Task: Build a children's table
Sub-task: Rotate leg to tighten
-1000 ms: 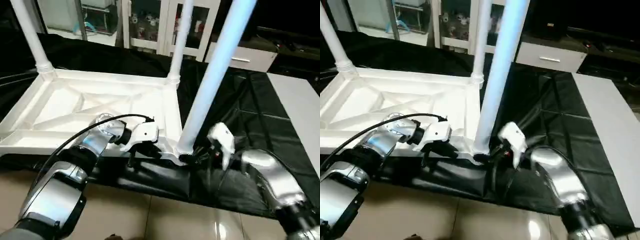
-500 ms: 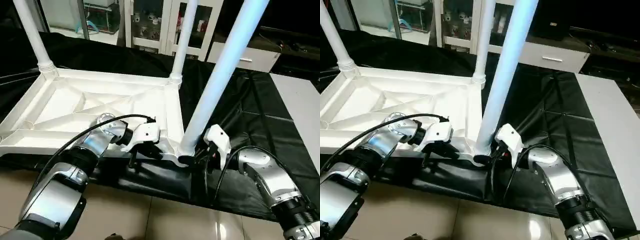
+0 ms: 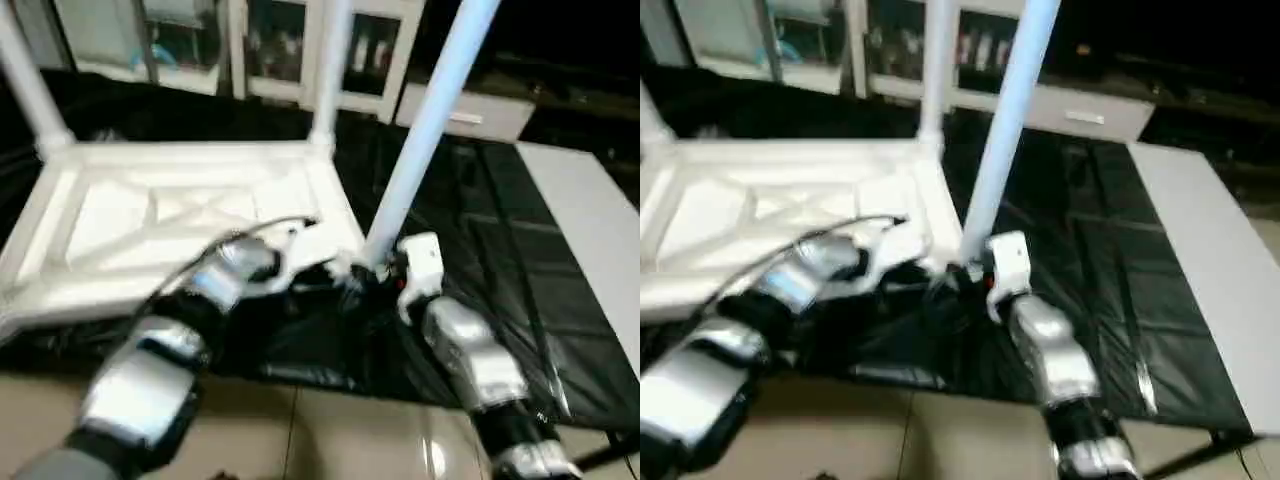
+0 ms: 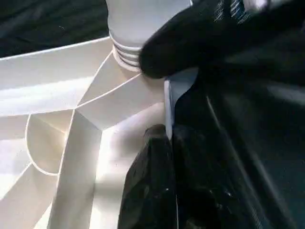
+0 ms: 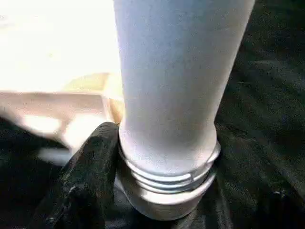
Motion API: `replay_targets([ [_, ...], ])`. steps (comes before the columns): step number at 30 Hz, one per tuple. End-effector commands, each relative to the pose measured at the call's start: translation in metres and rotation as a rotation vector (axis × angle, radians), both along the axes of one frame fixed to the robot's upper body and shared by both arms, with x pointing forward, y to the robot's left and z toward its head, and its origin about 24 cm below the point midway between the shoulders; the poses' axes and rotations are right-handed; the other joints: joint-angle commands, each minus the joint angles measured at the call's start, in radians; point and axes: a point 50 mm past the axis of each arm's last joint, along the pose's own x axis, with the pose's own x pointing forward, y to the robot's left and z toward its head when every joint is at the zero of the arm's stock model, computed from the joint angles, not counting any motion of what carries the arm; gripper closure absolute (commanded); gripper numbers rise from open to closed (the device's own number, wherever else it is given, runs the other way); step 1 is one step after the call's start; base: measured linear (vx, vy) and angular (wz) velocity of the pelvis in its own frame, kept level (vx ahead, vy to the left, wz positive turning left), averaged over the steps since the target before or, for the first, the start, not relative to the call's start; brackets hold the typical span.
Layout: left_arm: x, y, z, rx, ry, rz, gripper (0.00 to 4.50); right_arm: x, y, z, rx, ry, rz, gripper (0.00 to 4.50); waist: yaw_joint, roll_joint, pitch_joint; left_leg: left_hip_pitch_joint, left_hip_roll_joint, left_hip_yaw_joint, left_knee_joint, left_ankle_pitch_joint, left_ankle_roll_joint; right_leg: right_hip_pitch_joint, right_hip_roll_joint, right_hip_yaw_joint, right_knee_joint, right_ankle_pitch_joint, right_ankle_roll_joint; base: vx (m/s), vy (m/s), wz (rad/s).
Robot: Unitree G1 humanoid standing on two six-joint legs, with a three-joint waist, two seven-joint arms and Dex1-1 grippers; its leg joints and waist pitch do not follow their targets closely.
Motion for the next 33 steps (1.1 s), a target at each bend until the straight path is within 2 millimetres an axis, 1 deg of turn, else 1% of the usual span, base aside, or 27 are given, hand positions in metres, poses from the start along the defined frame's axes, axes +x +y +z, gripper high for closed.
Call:
replay_targets([
  [1, 0.001, 0.001, -0.011, 0.022, -0.001, 0.112, 4.5, 0.004, -0.007, -0.005, -0.015, 0.022, -0.106, 1.83, -0.004, 0.016, -0.06, 0.022, 0.04, -0.038, -0.085, -0.455, -0.039, 0.02, -0.066, 0.033, -0.096, -0.521, -0.118, 0.0, 0.0, 0.0],
  [2, 0.003, -0.003, -0.011, 0.019, -0.023, 0.167, 4.5, 0.009, -0.005, -0.006, -0.006, 0.029, -0.193, 1.83, -0.006, 0.017, -0.062, 0.022, 0.04, -0.035, -0.084, -0.451, -0.038, 0.018, -0.066, 0.035, -0.094, -0.492, -0.127, 0.0, 0.0, 0.0],
  [3, 0.004, -0.007, -0.011, 0.016, -0.037, 0.192, 4.5, 0.013, -0.003, -0.007, 0.0, 0.04, -0.255, 1.83, -0.016, 0.014, -0.064, 0.022, 0.039, -0.033, -0.083, -0.449, -0.045, 0.014, -0.063, 0.034, -0.088, -0.451, -0.151, 0.0, 0.0, 0.0],
  [4, 0.004, -0.009, -0.011, 0.014, -0.044, 0.204, 4.5, 0.015, -0.001, -0.008, 0.002, 0.043, -0.297, 1.83, -0.016, 0.015, -0.065, 0.023, 0.038, -0.032, -0.081, -0.446, -0.043, 0.015, -0.062, 0.035, -0.088, -0.437, -0.154, 0.0, 0.0, 0.0],
  [5, 0.004, -0.01, -0.011, 0.014, -0.043, 0.195, 4.5, 0.016, 0.005, -0.006, 0.025, 0.027, -0.283, 1.83, -0.017, 0.008, -0.066, 0.017, 0.037, -0.028, -0.08, -0.415, -0.032, 0.019, -0.061, 0.038, -0.085, -0.388, -0.162, 0.0, 0.0, 0.0],
  [6, 0.004, -0.01, -0.011, 0.014, -0.043, 0.195, 4.5, 0.016, 0.005, -0.006, 0.025, 0.027, -0.283, 1.83, -0.012, 0.012, -0.066, 0.013, 0.037, -0.026, -0.081, -0.388, -0.018, 0.022, -0.061, 0.039, -0.082, -0.353, -0.166, 0.0, 0.0, 0.0],
  [7, 0.004, -0.011, -0.011, 0.015, -0.043, 0.189, 4.5, 0.016, 0.01, -0.004, 0.039, 0.012, -0.267, 1.83, -0.012, 0.01, -0.068, 0.011, 0.037, -0.023, -0.08, -0.364, -0.007, 0.026, -0.06, 0.04, -0.077, -0.315, -0.171, 0.0, 0.0, 0.0],
  [8, 0.003, -0.009, -0.012, 0.019, -0.036, 0.174, 4.5, 0.016, 0.017, 0.001, 0.08, -0.016, -0.203, 1.83, -0.012, 0.01, -0.068, 0.011, 0.037, -0.023, -0.08, -0.364, -0.007, 0.026, -0.06, 0.04, -0.077, -0.315, -0.171, 0.0, 0.0, 0.0],
  [9, 0.003, -0.007, -0.012, 0.022, -0.032, 0.165, 4.5, 0.015, 0.021, 0.004, 0.109, -0.035, -0.158, 1.83, -0.008, 0.009, -0.07, 0.01, 0.038, -0.021, -0.079, -0.335, 0.013, 0.031, -0.058, 0.04, -0.07, -0.264, -0.184, 0.0, 0.0, 0.0],
  [11, 0.002, -0.006, -0.013, 0.032, -0.03, 0.156, 4.5, 0.015, 0.023, 0.008, 0.126, -0.061, -0.126, 1.27, -0.006, 0.01, -0.071, 0.007, 0.038, -0.02, -0.078, -0.304, 0.022, 0.035, -0.06, 0.04, -0.067, -0.237, -0.194, 0.0, 0.0, 0.0],
  [13, 0.002, -0.001, -0.015, 0.05, -0.02, 0.144, 4.5, 0.015, 0.022, 0.015, 0.145, -0.114, -0.084, 1.11, -0.005, 0.009, -0.071, 0.007, 0.038, -0.018, -0.077, -0.286, 0.035, 0.037, -0.059, 0.041, -0.064, -0.217, -0.202, 0.0, 0.0, 0.0],
  [14, 0.002, 0.0, -0.015, 0.054, -0.018, 0.143, 4.5, 0.015, 0.021, 0.017, 0.147, -0.125, -0.078, 1.11, -0.004, 0.01, -0.072, 0.006, 0.039, -0.019, -0.077, -0.284, 0.035, 0.038, -0.06, 0.04, -0.062, -0.218, -0.203, 0.0, 0.0, 0.0],
  [15, 0.001, 0.001, -0.016, 0.058, -0.015, 0.138, 4.5, 0.016, 0.02, 0.018, 0.145, -0.133, -0.074, 0.95, -0.007, 0.009, -0.072, 0.001, 0.039, -0.02, -0.078, -0.273, 0.036, 0.042, -0.061, 0.04, -0.061, -0.219, -0.203, 0.0, 0.0, 0.0],
  [17, -0.001, 0.004, -0.018, 0.073, 0.001, 0.112, 4.5, 0.015, 0.013, 0.022, 0.135, -0.162, -0.05, 0.79, -0.008, 0.01, -0.07, 0.004, 0.039, -0.019, -0.078, -0.275, 0.034, 0.04, -0.059, 0.039, -0.064, -0.233, -0.202, 0.0, 0.0, 0.0],
  [18, -0.008, 0.011, -0.022, 0.098, 0.041, -0.003, 4.5, 0.011, -0.004, 0.026, 0.076, -0.183, 0.079, 0.79, 0.0, 0.011, -0.068, 0.008, 0.041, -0.02, -0.079, -0.282, 0.042, 0.043, -0.057, 0.038, -0.069, -0.235, -0.196, 0.0, 0.0, 0.0],
  [19, -0.011, 0.013, -0.024, 0.106, 0.058, -0.047, 4.5, 0.008, -0.011, 0.026, 0.043, -0.181, 0.137, 0.66, -0.001, 0.009, -0.068, 0.004, 0.04, -0.019, -0.078, -0.269, 0.052, 0.046, -0.056, 0.04, -0.064, -0.21, -0.199, 0.0, 0.0, 0.0],
  [21, -0.012, 0.014, -0.024, 0.106, 0.061, -0.07, 4.5, 0.006, -0.013, 0.026, 0.031, -0.177, 0.162, 0.66, -0.001, 0.014, -0.069, 0.008, 0.042, -0.018, -0.077, -0.271, 0.046, 0.04, -0.057, 0.041, -0.061, -0.201, -0.213, 0.0, 0.0, 0.0],
  [22, -0.018, 0.017, -0.025, 0.108, 0.096, -0.154, 4.5, 0.0, -0.022, 0.026, -0.009, -0.164, 0.257, 0.66, 0.002, 0.01, -0.068, 0.009, 0.041, -0.018, -0.077, -0.273, 0.045, 0.044, -0.056, 0.039, -0.063, -0.207, -0.213, 0.0, 0.0, 0.0],
  [23, -0.019, 0.017, -0.026, 0.109, 0.104, -0.166, 4.5, -0.001, -0.023, 0.026, -0.014, -0.162, 0.271, 0.66, 0.002, 0.013, -0.067, 0.006, 0.04, -0.018, -0.077, -0.277, 0.049, 0.045, -0.056, 0.04, -0.064, -0.213, -0.213, 0.0, 0.0, 0.0],
  [24, -0.028, 0.024, -0.028, 0.127, 0.156, -0.283, 4.5, -0.015, -0.037, 0.026, -0.052, -0.119, 0.435, 0.66, 0.008, 0.015, -0.067, 0.011, 0.044, -0.019, -0.078, -0.299, 0.05, 0.045, -0.058, 0.04, -0.068, -0.229, -0.213, 0.0, 0.0, 0.0],
  [25, -0.029, 0.025, -0.028, 0.129, 0.161, -0.294, 4.5, -0.017, -0.038, 0.026, -0.055, -0.113, 0.451, 0.66, 0.012, 0.016, -0.066, 0.01, 0.044, -0.019, -0.077, -0.3, 0.055, 0.047, -0.056, 0.041, -0.067, -0.228, -0.215, 0.0, 0.0, 0.0],
  [26, -0.033, 0.03, -0.028, 0.147, 0.187, -0.351, 4.5, -0.027, -0.046, 0.025, -0.079, -0.077, 0.556, 0.66, 0.022, 0.016, -0.068, 0.014, 0.049, -0.018, -0.076, -0.296, 0.058, 0.048, -0.058, 0.043, -0.064, -0.203, -0.219, 0.0, 0.0, 0.0],
  [27, -0.036, 0.033, -0.028, 0.16, 0.199, -0.384, 4.5, -0.033, -0.05, 0.025, -0.091, -0.052, 0.622, 0.66, 0.026, 0.017, -0.067, 0.017, 0.05, -0.016, -0.076, -0.293, 0.06, 0.042, -0.057, 0.044, -0.063, -0.186, -0.225, 0.0, 0.0, 0.0],
  [28, -0.037, 0.035, -0.027, 0.168, 0.211, -0.399, 4.5, -0.037, -0.052, 0.024, -0.094, -0.036, 0.655, 0.66, 0.026, 0.015, -0.065, 0.012, 0.049, -0.017, -0.079, -0.306, 0.055, 0.045, -0.057, 0.043, -0.061, -0.19, -0.231, 0.0, 0.0, 0.0],
  [29, -0.04, 0.04, -0.027, 0.19, 0.242, -0.44, 4.5, -0.046, -0.057, 0.023, -0.098, 0.007, 0.739, 0.66, 0.03, 0.017, -0.063, 0.016, 0.05, -0.018, -0.081, -0.337, 0.042, 0.043, -0.059, 0.042, -0.065, -0.231, -0.225, 0.0, 0.0, 0.0],
  [30, -0.04, 0.04, -0.027, 0.19, 0.242, -0.44, 4.5, -0.046, -0.057, 0.023, -0.098, 0.007, 0.739, 0.66, 0.031, 0.016, -0.061, 0.014, 0.05, -0.02, -0.083, -0.352, 0.035, 0.043, -0.062, 0.043, -0.067, -0.268, -0.214, 0.0, 0.0, 0.0],
  [33, -0.042, 0.043, -0.025, 0.207, 0.273, -0.465, 4.5, -0.052, -0.059, 0.022, -0.09, 0.042, 0.794, 0.66, 0.028, 0.015, -0.058, 0.022, 0.051, -0.025, -0.085, -0.41, 0.006, 0.035, -0.067, 0.042, -0.08, -0.397, -0.188, 0.0, 0.0, 0.0],
])
